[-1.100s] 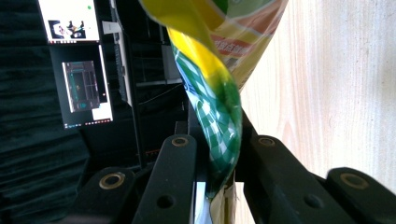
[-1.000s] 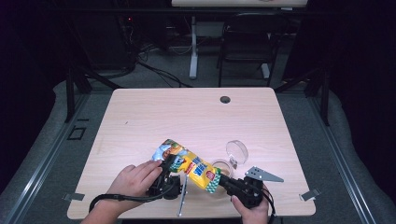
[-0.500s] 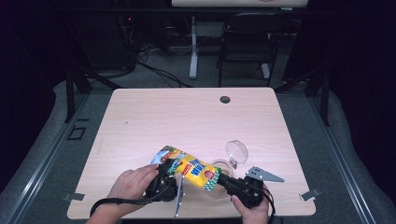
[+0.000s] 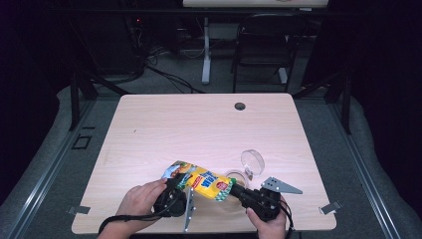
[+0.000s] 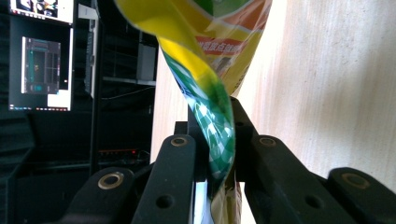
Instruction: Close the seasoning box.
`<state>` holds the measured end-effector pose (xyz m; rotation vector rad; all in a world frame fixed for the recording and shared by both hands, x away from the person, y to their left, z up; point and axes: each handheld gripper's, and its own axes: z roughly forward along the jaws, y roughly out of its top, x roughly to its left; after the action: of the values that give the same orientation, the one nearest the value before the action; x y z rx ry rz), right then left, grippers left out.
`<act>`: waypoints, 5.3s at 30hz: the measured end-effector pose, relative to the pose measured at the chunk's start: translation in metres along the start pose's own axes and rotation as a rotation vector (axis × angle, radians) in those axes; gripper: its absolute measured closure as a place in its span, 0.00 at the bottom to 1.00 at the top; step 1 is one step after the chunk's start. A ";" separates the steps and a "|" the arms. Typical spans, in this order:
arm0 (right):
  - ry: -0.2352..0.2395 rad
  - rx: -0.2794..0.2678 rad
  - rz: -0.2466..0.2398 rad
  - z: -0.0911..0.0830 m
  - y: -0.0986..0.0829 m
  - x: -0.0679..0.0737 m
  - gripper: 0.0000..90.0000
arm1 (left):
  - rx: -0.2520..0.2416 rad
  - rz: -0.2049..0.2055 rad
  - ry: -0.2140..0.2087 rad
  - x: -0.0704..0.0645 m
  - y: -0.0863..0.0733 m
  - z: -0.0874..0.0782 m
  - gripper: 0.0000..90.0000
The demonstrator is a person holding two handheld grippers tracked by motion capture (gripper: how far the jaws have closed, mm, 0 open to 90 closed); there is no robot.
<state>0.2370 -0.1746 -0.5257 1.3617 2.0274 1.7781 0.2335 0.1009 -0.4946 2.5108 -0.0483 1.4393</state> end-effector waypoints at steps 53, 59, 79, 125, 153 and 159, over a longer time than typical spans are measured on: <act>0.016 -0.013 -0.050 0.004 0.005 0.005 0.88 | -0.090 -0.335 -0.180 -0.028 -0.027 0.021 0.97; 0.018 -0.013 -0.048 0.004 0.004 0.005 0.87 | -0.103 -0.409 -0.230 -0.026 -0.034 0.024 0.97; 0.006 -0.009 -0.031 0.003 0.001 -0.001 0.85 | -0.161 -0.554 -0.295 -0.019 -0.048 0.030 0.97; -0.010 -0.009 -0.005 0.000 0.000 -0.011 0.82 | -0.232 -1.059 -0.412 -0.006 -0.096 0.050 0.95; 0.013 -0.008 -0.005 0.003 0.004 -0.012 0.82 | -0.187 -1.187 -0.480 -0.012 -0.118 0.046 0.82; 0.019 -0.011 -0.004 0.003 0.005 -0.013 0.82 | -0.194 -1.255 -0.495 -0.013 -0.126 0.049 0.86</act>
<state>0.2492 -0.1812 -0.5280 1.3424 2.0254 1.8044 0.2870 0.2101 -0.5540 1.9238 1.0208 0.2794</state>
